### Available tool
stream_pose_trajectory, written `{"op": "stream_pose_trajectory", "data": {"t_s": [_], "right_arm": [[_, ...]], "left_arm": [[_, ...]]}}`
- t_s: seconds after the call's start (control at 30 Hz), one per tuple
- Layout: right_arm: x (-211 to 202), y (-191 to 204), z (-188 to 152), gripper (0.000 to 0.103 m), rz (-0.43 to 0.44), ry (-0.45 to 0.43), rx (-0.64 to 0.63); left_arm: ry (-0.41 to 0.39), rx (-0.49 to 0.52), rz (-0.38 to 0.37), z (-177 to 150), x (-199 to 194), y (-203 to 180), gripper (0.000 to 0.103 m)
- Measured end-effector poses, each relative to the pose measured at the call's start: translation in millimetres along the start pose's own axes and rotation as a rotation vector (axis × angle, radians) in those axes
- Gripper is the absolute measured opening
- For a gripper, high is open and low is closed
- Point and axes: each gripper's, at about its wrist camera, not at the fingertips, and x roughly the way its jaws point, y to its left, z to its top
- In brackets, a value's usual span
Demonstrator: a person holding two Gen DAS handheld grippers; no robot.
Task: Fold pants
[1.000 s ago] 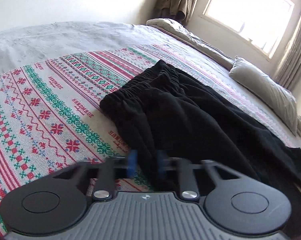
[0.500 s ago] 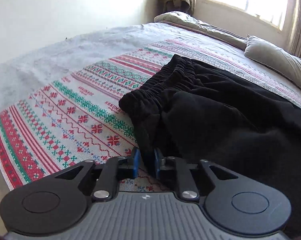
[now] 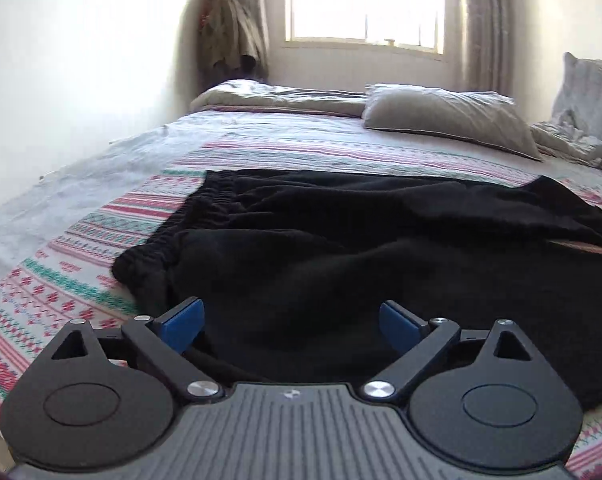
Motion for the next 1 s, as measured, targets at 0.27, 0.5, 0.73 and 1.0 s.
{"op": "stream_pose_trajectory", "data": {"t_s": [0.27, 0.5, 0.73, 1.0], "right_arm": [[-36, -95, -25, 0.064, -0.306, 0.024, 0.349], [-69, -168, -67, 0.063, -0.555, 0.056, 0.618], [-88, -210, -107, 0.044, -0.634, 0.067, 0.836], [-84, -231, -126, 0.008, -0.576, 0.016, 0.938]], "left_arm": [[-0.012, 0.186, -0.264, -15, -6, -78, 0.103], [0.023, 0.286, -0.408, -26, 6, -114, 0.103], [0.082, 0.350, -0.434, -34, 16, -131, 0.103], [0.124, 0.379, -0.452, -42, 19, -143, 0.103]]}}
